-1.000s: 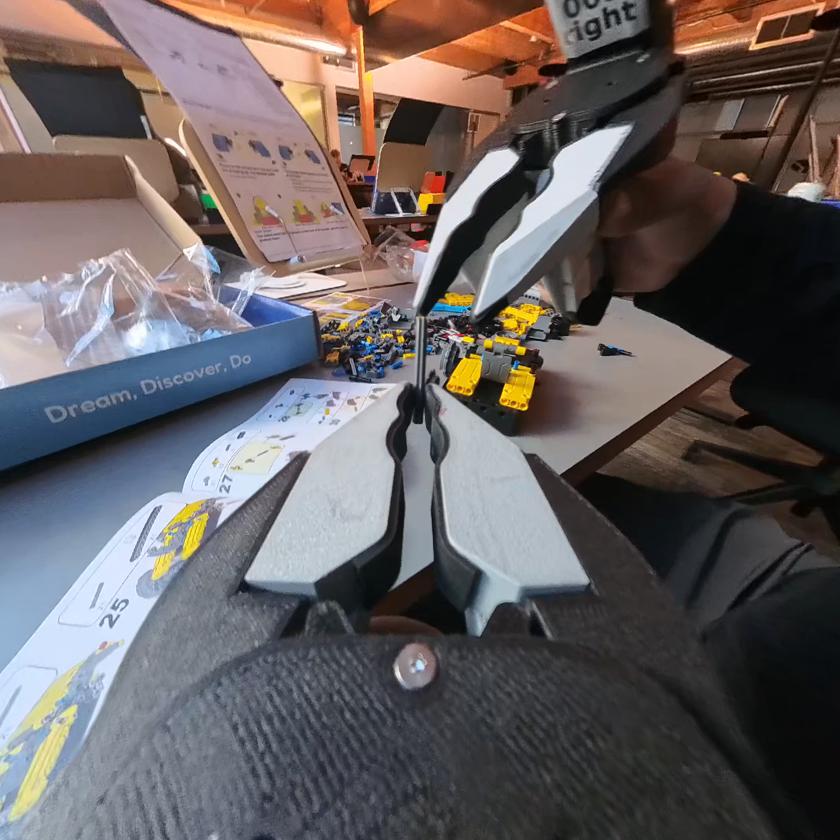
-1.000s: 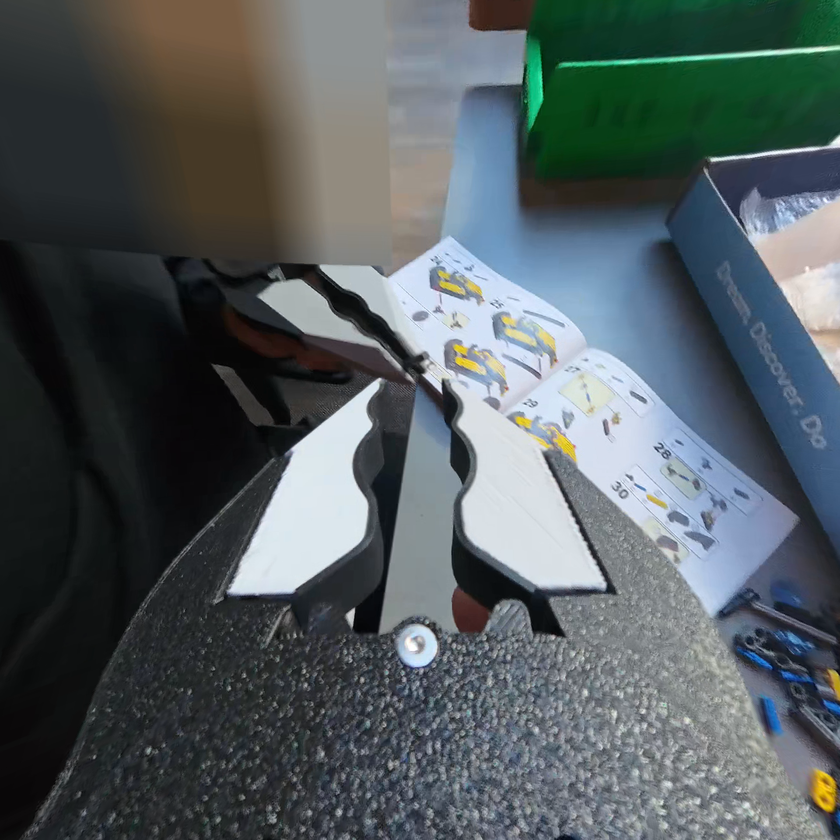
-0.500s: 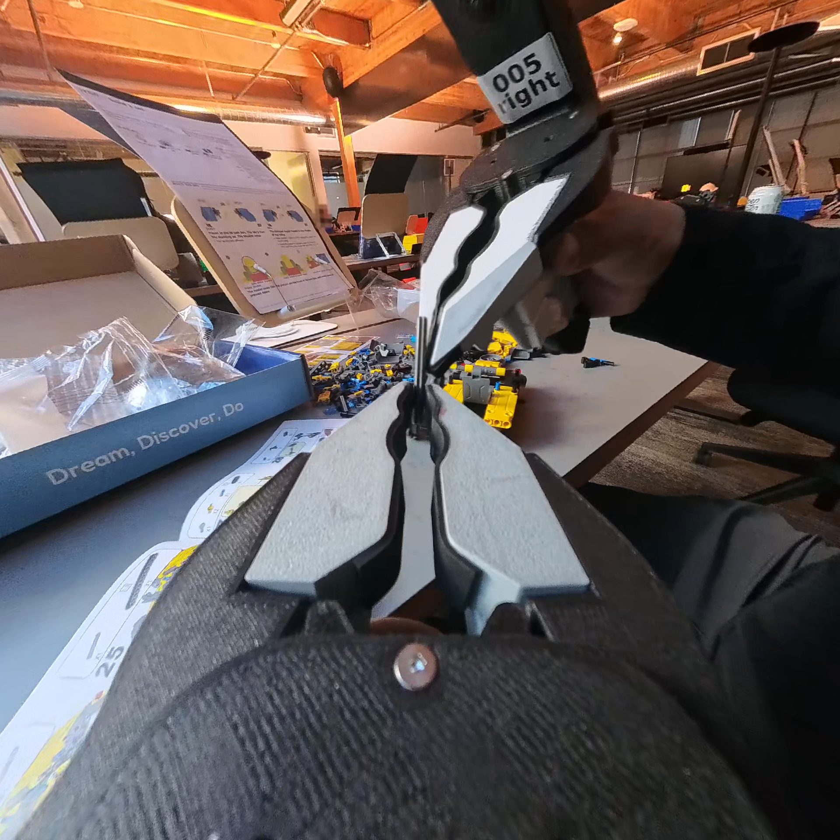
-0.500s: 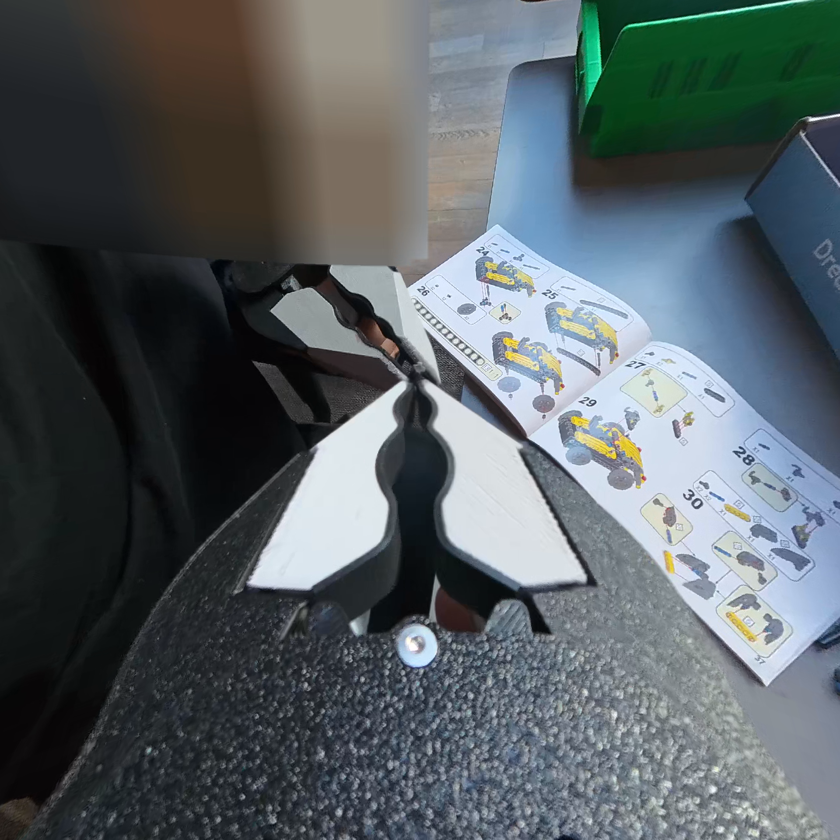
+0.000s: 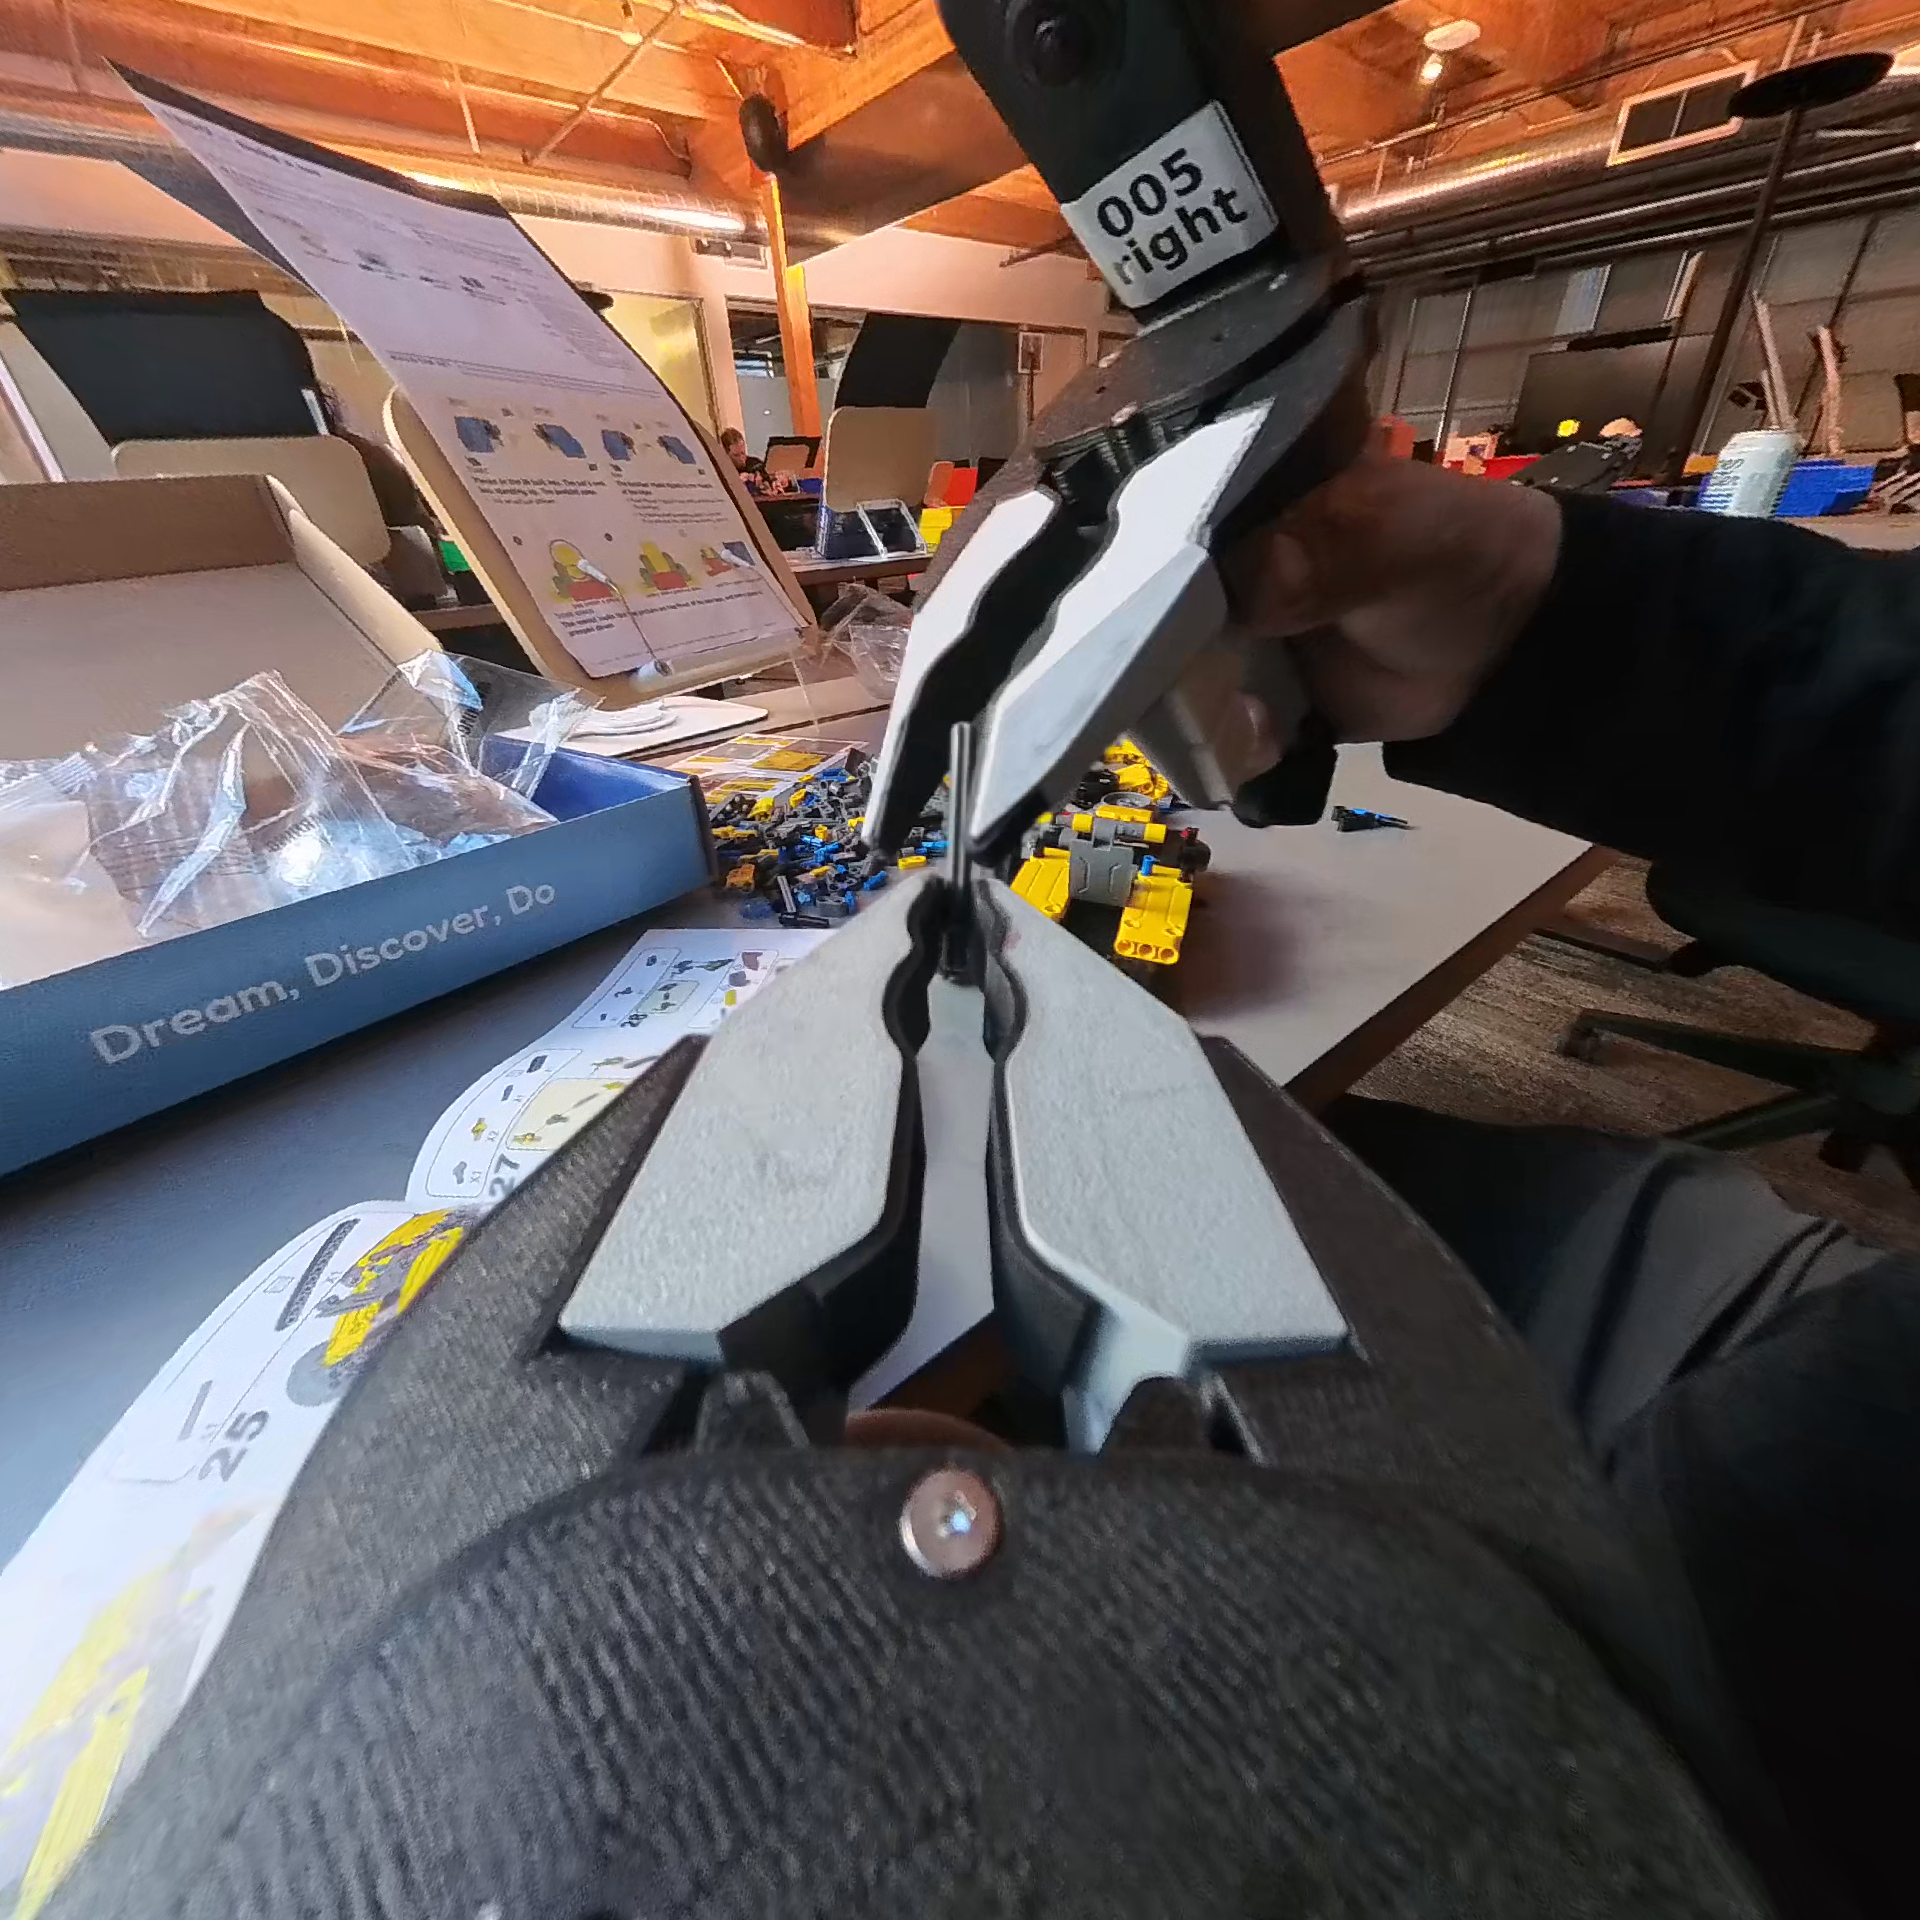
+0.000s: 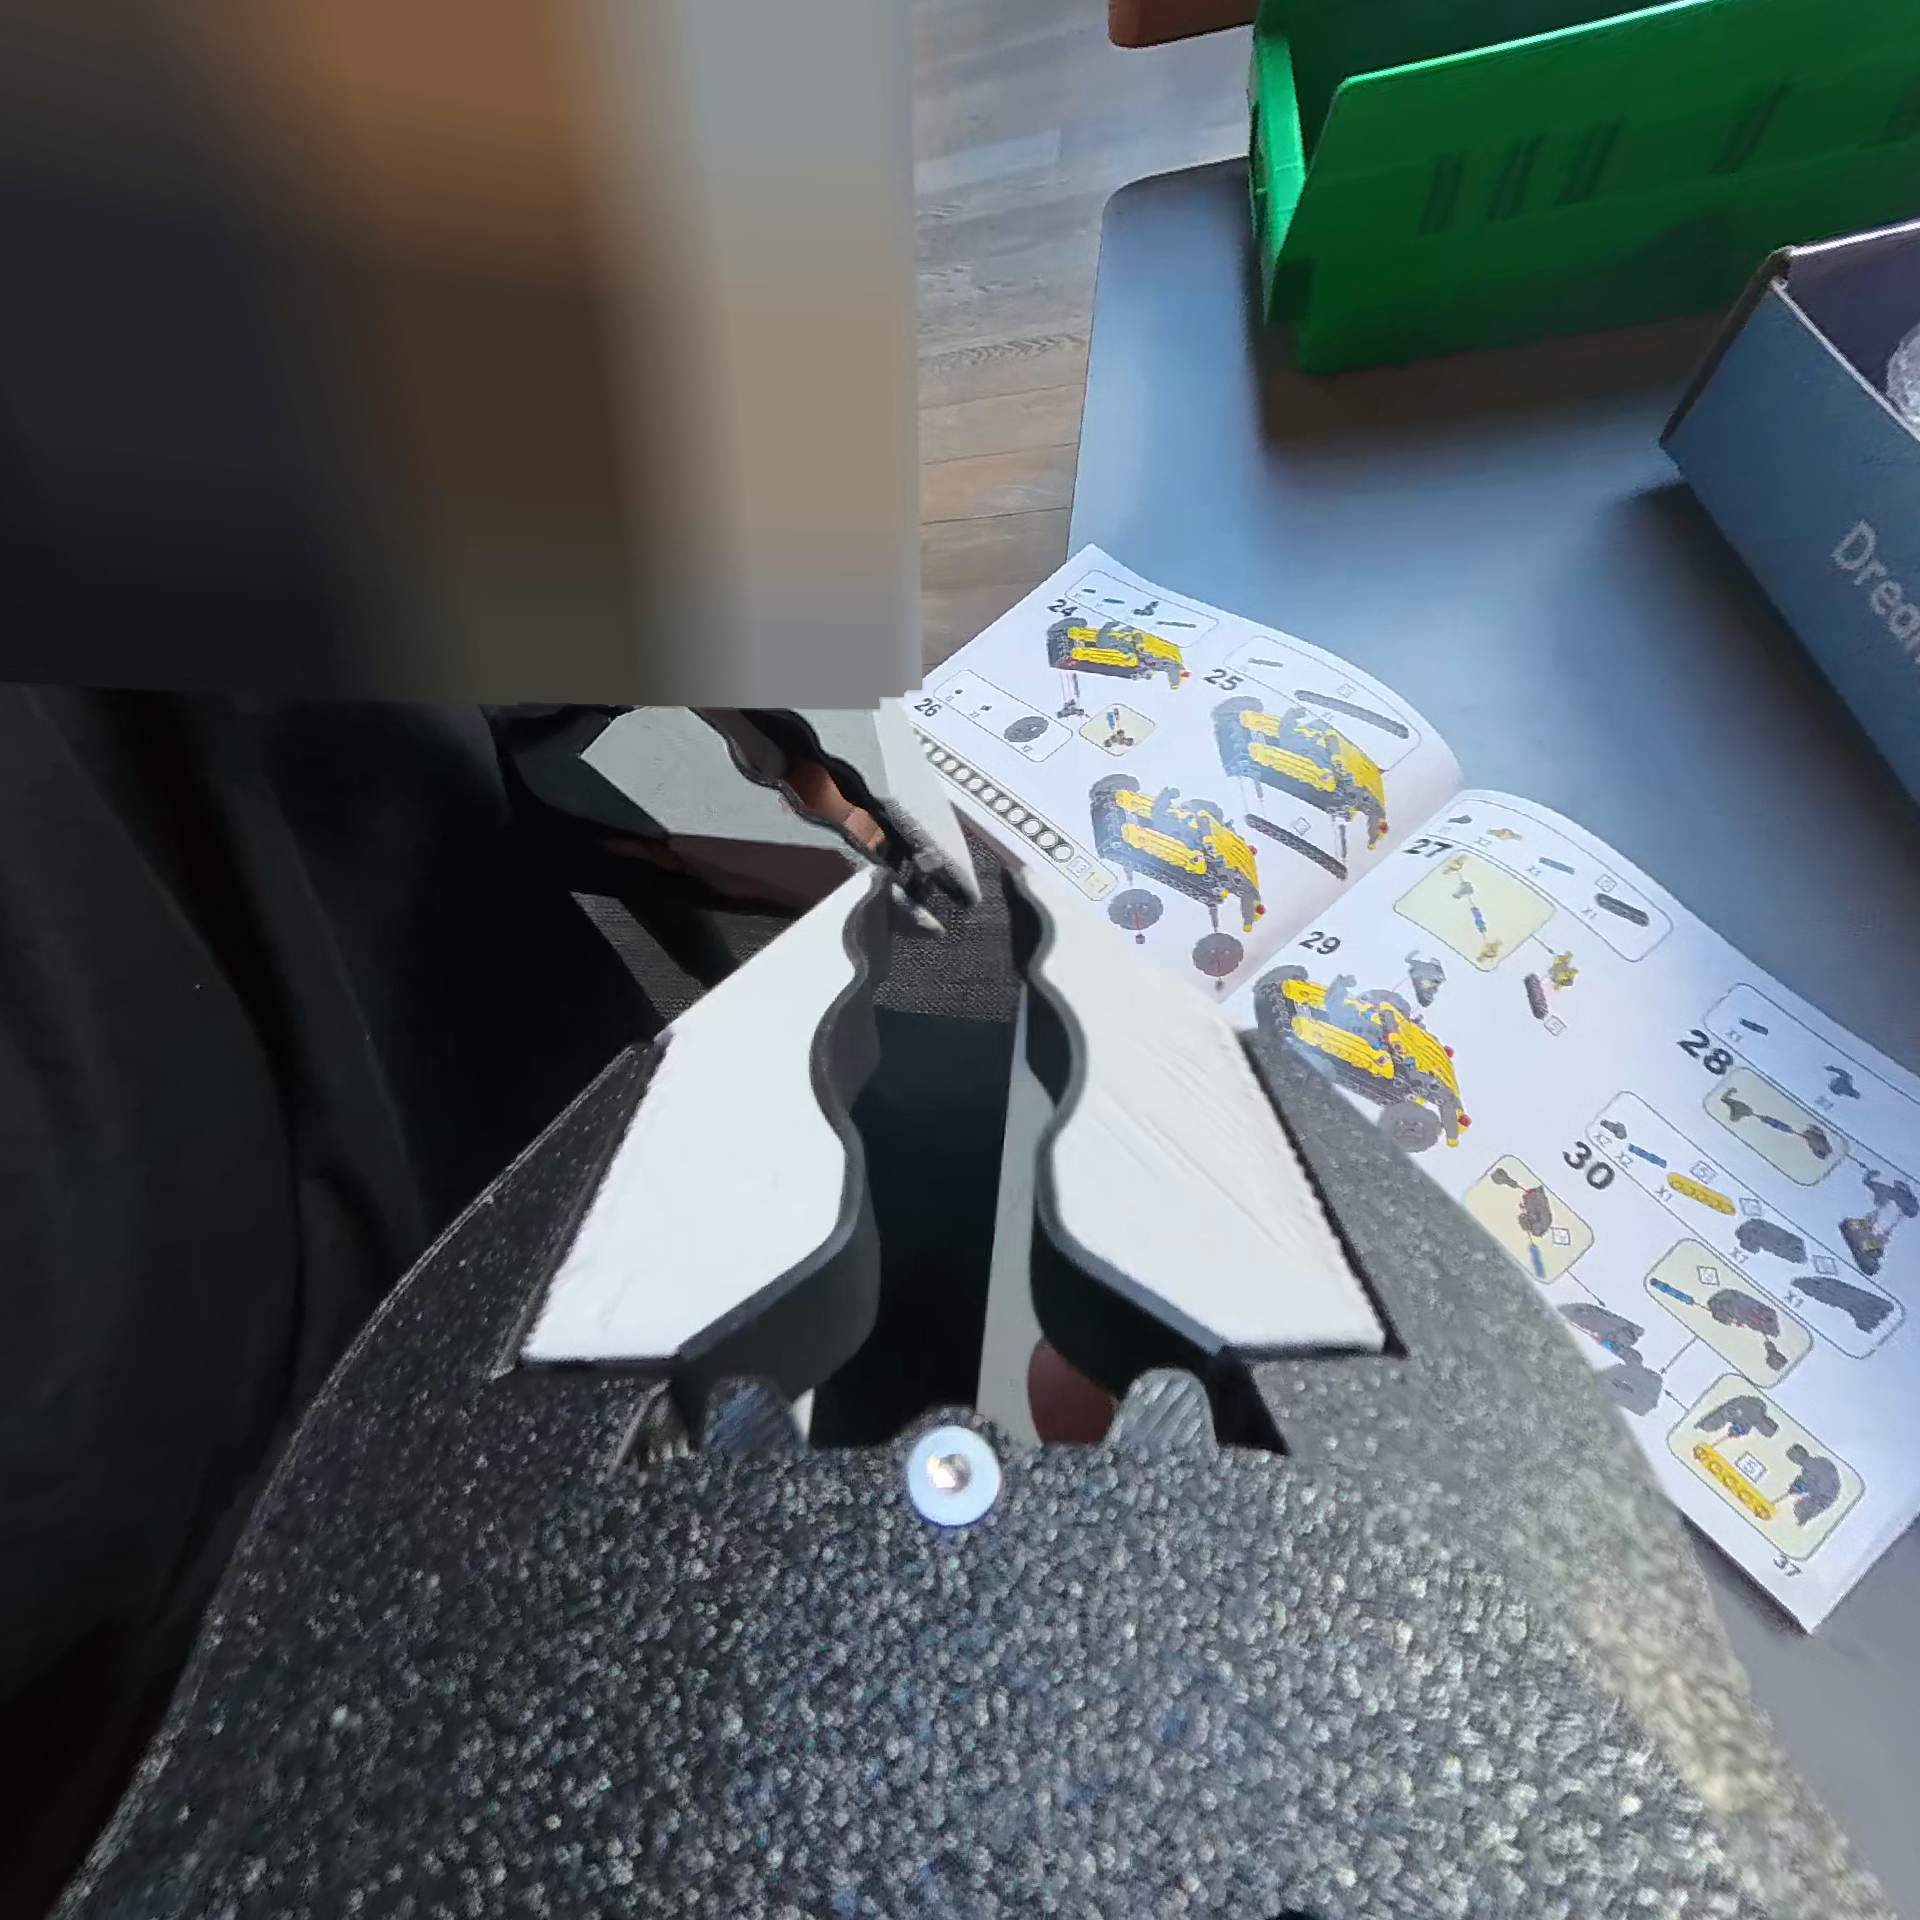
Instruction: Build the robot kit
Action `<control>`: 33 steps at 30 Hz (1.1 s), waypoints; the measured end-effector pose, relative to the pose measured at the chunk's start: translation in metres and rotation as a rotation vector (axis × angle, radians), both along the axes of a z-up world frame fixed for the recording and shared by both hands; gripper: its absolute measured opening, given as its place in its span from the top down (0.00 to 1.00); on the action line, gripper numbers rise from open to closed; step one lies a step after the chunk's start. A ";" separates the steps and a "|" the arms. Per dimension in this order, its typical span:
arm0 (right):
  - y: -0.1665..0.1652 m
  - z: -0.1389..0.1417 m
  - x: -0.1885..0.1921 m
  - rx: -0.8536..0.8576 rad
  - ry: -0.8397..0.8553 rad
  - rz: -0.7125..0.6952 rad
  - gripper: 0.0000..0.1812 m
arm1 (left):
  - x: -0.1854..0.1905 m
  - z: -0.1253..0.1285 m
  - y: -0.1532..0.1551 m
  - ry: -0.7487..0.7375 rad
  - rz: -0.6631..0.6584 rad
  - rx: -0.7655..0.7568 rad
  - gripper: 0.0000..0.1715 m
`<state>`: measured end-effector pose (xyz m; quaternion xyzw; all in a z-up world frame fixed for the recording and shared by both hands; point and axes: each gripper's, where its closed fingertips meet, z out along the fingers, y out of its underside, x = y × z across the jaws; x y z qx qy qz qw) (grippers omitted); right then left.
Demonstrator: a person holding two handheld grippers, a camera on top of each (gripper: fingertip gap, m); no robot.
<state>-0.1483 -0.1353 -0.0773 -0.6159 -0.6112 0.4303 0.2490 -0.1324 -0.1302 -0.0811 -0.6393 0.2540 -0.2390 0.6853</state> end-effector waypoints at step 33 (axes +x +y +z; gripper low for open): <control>-0.007 -0.005 0.013 0.045 -0.021 0.019 0.98 | 0.008 -0.007 -0.003 0.011 -0.026 -0.034 0.98</control>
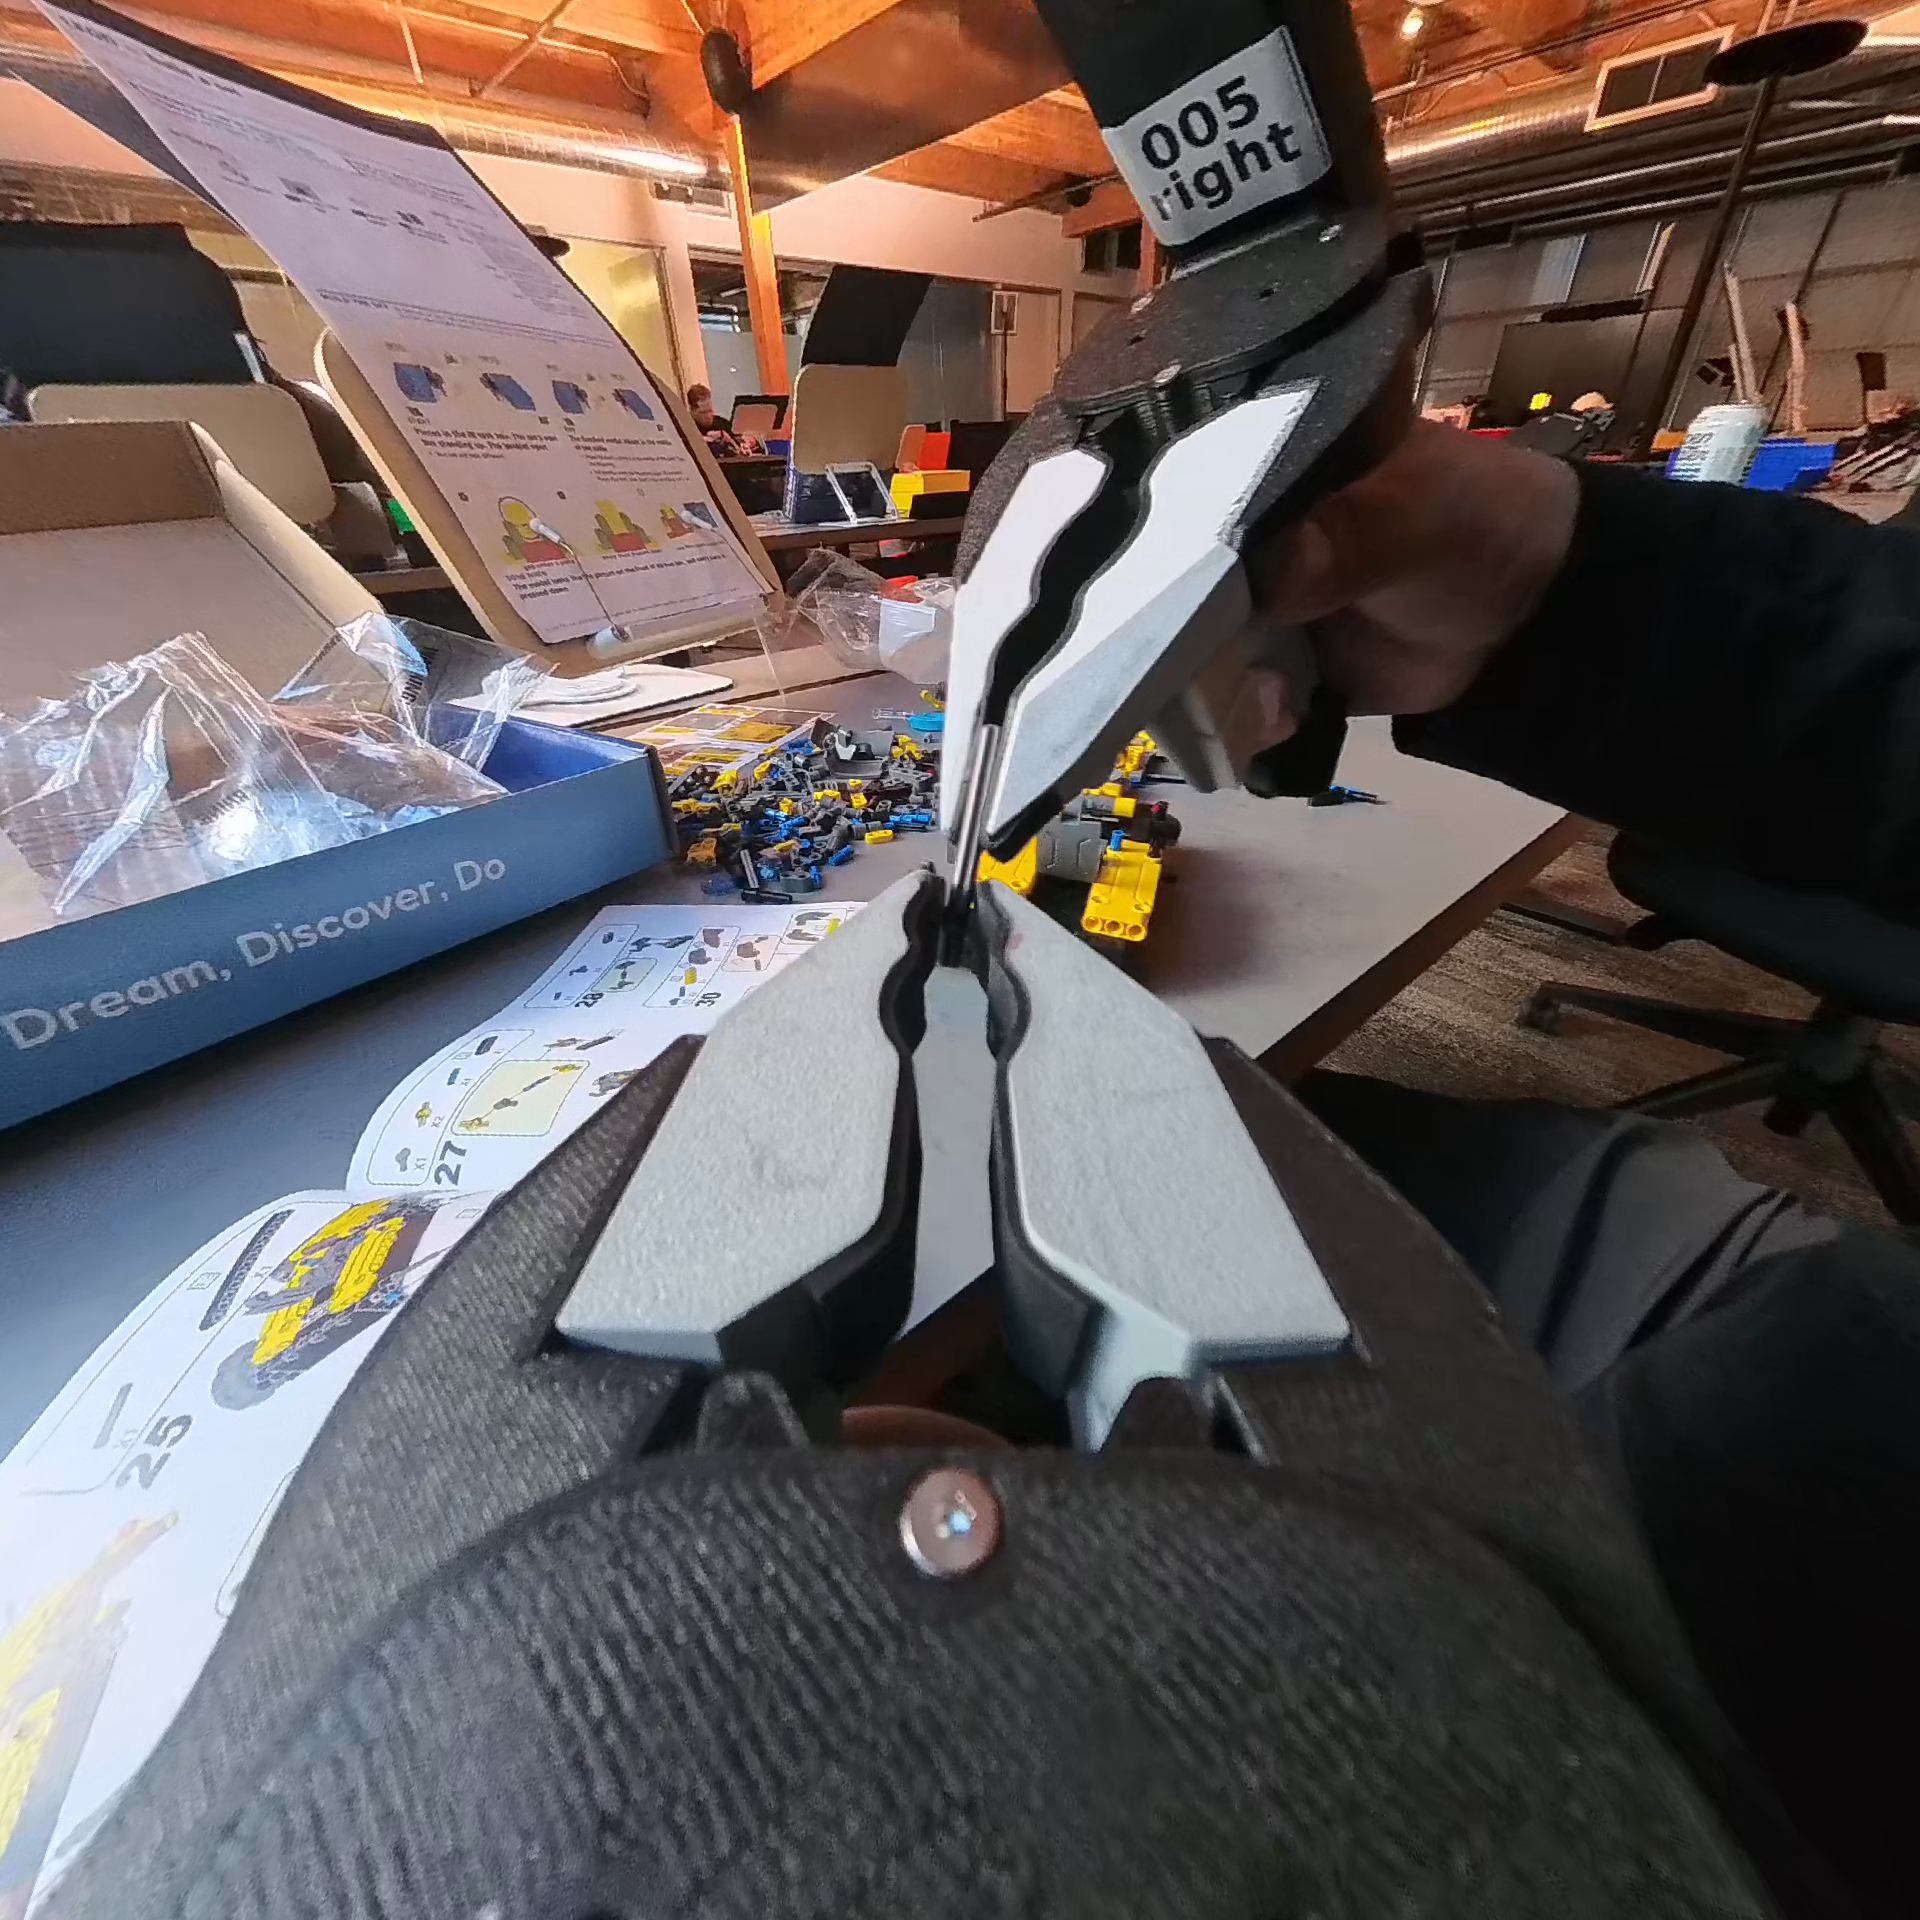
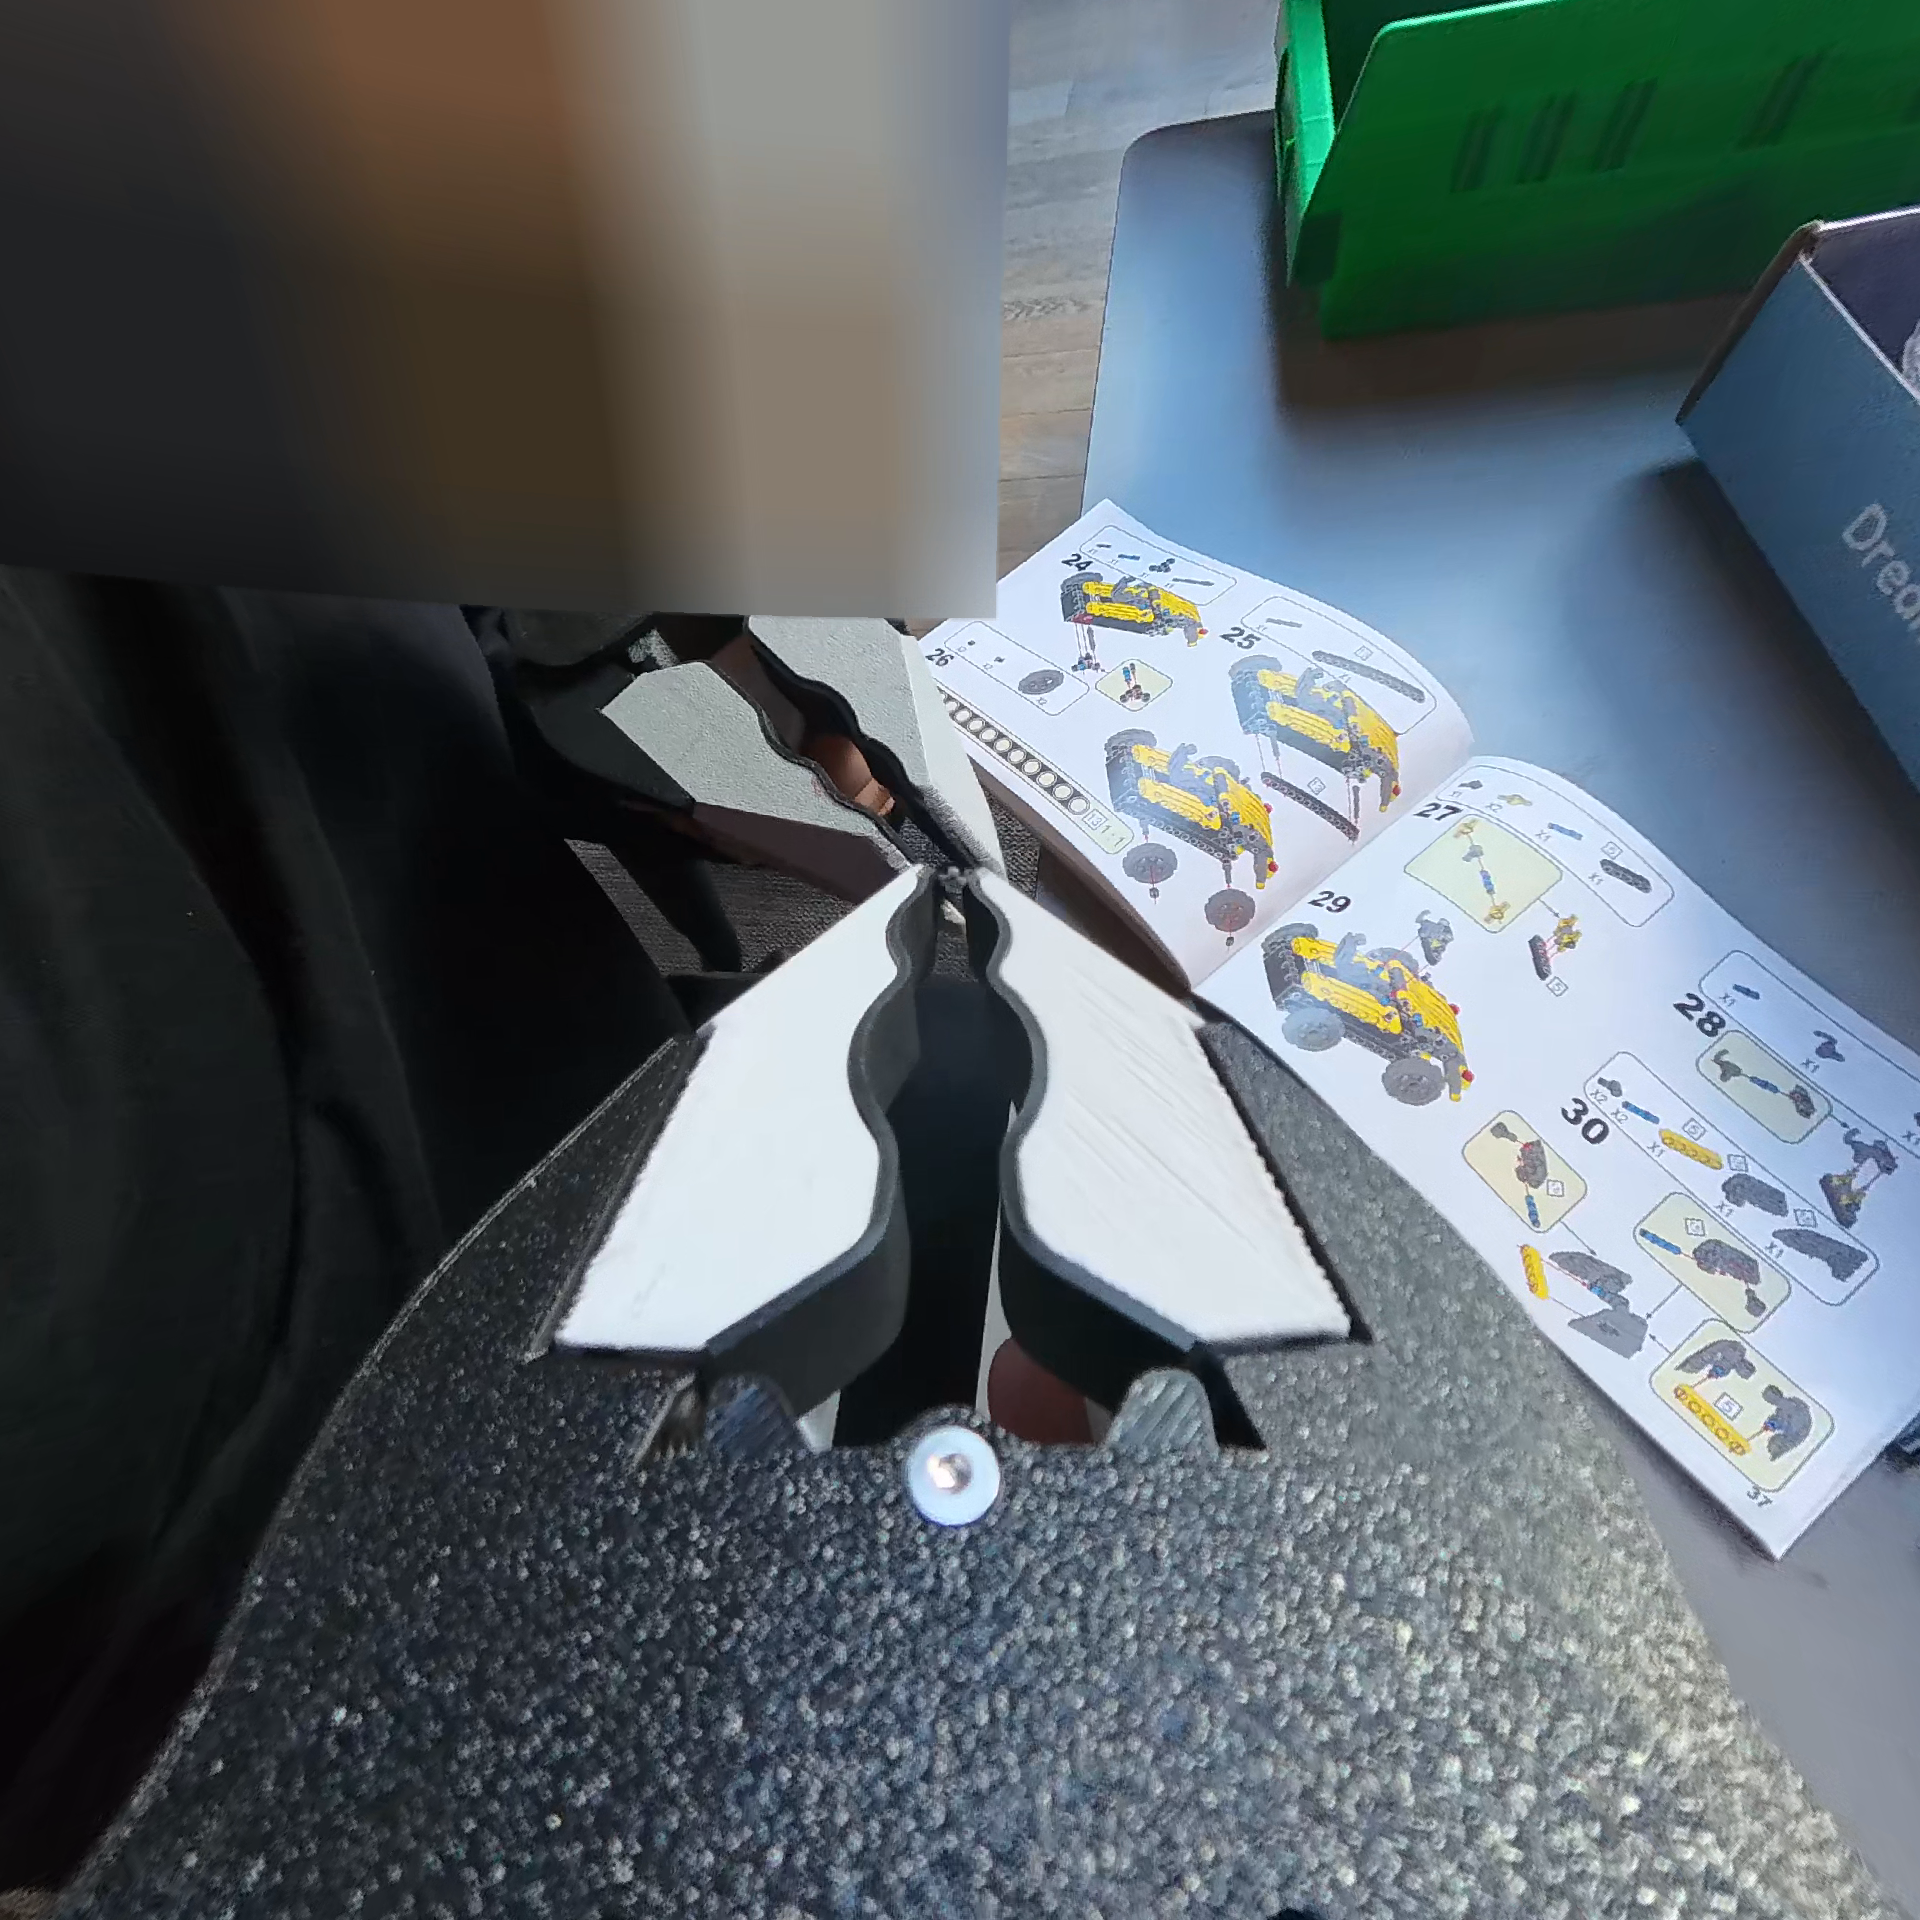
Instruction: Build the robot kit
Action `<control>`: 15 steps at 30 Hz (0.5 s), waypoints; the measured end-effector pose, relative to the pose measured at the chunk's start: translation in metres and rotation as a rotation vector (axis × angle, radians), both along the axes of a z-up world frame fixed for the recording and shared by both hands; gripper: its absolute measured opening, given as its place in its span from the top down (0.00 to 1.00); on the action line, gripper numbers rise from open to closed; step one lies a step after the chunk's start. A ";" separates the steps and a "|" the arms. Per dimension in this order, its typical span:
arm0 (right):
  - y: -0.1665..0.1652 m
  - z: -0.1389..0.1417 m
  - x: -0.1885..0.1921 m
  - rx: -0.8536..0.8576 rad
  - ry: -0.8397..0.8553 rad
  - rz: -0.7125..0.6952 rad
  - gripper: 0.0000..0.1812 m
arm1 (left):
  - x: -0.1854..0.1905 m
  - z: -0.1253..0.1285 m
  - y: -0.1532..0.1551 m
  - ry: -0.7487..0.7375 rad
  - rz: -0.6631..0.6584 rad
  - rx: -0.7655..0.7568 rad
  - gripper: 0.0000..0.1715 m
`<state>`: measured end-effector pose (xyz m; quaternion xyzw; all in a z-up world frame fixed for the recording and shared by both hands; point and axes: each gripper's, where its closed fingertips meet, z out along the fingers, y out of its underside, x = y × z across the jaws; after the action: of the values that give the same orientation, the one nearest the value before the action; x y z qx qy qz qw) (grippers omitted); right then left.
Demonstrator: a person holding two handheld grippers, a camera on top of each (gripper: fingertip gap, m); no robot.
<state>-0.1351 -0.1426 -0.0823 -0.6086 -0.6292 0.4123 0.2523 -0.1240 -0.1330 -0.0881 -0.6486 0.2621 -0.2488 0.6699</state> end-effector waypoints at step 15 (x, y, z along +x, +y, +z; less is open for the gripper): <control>0.006 0.002 0.010 -0.005 0.013 -0.045 0.98 | -0.002 -0.003 0.002 -0.004 0.006 -0.021 0.99</control>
<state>-0.1252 -0.1366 -0.0800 -0.6205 -0.6126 0.4122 0.2642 -0.1256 -0.1312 -0.0910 -0.6561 0.2563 -0.2507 0.6641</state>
